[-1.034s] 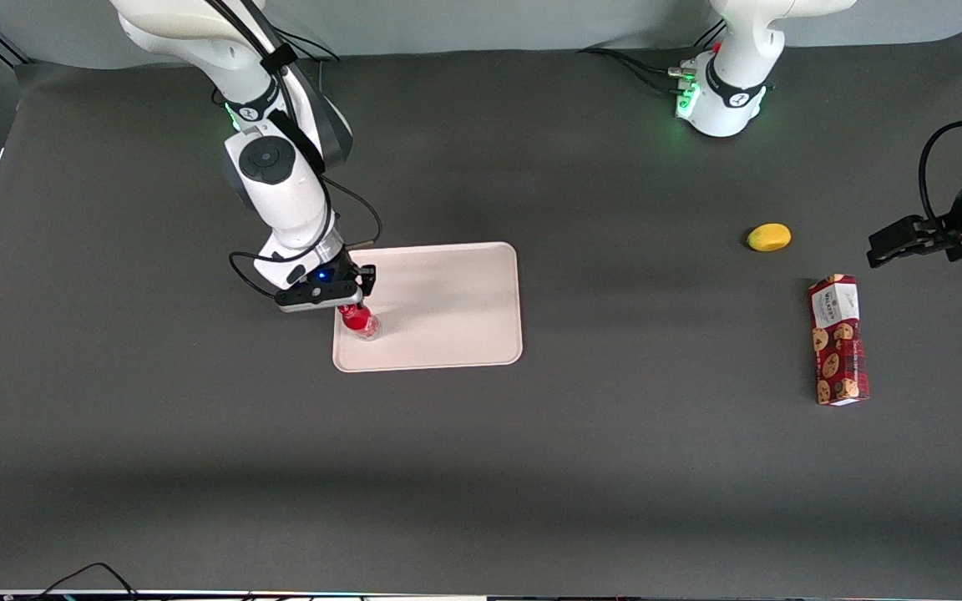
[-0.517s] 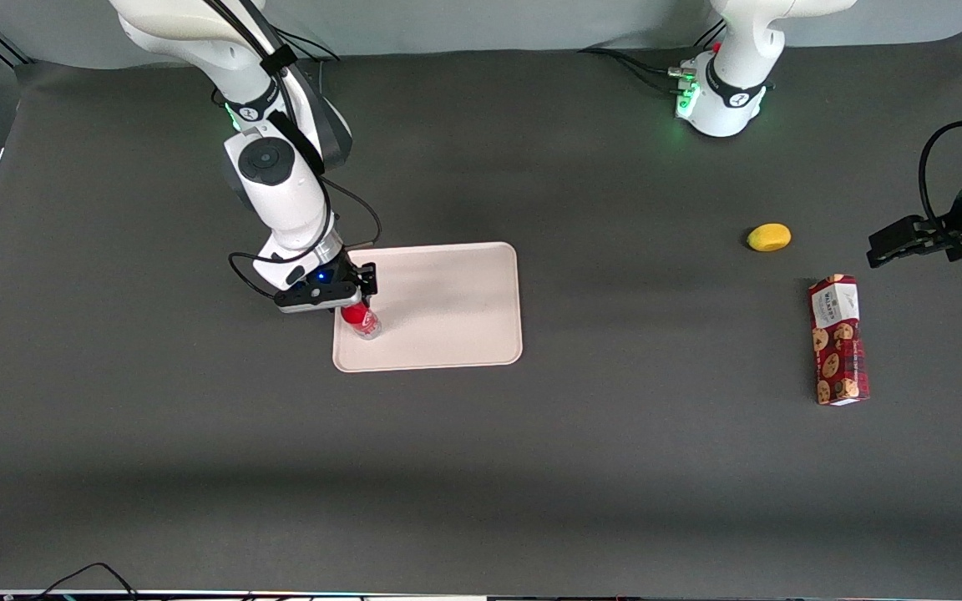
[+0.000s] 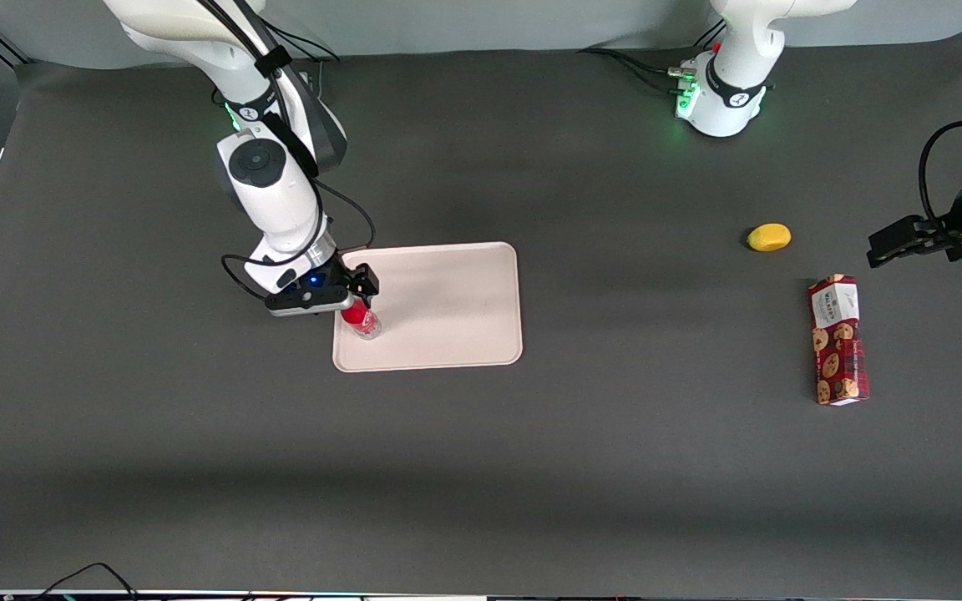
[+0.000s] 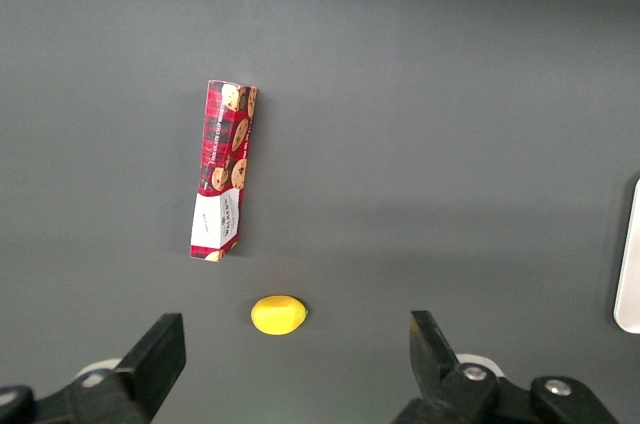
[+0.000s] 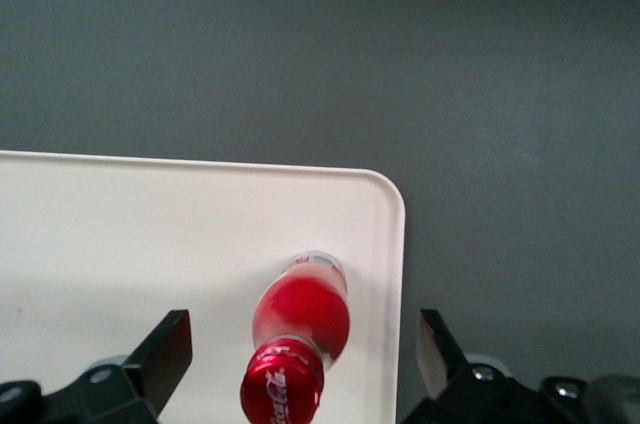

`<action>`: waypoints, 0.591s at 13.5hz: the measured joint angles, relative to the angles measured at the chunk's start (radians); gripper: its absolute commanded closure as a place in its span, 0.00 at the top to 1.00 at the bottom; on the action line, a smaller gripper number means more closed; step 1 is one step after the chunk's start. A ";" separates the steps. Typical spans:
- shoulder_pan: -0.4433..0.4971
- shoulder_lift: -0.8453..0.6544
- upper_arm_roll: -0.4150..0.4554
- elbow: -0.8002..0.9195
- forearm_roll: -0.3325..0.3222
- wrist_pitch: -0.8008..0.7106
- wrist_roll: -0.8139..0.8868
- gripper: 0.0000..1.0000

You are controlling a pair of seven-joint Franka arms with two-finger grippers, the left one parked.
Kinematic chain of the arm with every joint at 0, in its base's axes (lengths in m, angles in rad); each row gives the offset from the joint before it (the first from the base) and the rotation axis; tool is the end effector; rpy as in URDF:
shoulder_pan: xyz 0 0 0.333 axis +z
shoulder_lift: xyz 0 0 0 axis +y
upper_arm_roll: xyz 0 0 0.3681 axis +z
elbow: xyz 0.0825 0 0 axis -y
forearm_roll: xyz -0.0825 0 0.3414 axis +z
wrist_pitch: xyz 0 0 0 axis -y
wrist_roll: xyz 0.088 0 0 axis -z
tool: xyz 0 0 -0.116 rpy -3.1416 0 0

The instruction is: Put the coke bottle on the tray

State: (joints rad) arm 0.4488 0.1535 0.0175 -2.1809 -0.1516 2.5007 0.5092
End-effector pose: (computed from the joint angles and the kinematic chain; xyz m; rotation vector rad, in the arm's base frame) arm 0.4891 0.2460 0.4078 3.1165 0.1102 0.3011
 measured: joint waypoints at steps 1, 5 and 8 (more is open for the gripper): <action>-0.005 -0.009 0.000 0.043 0.000 -0.076 0.002 1.00; -0.049 -0.050 0.000 0.243 0.031 -0.389 0.001 1.00; -0.127 -0.107 0.000 0.295 0.055 -0.500 -0.093 1.00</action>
State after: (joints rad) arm 0.3223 0.0469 0.0177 -1.8858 -0.0969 2.0004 0.4163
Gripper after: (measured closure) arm 0.000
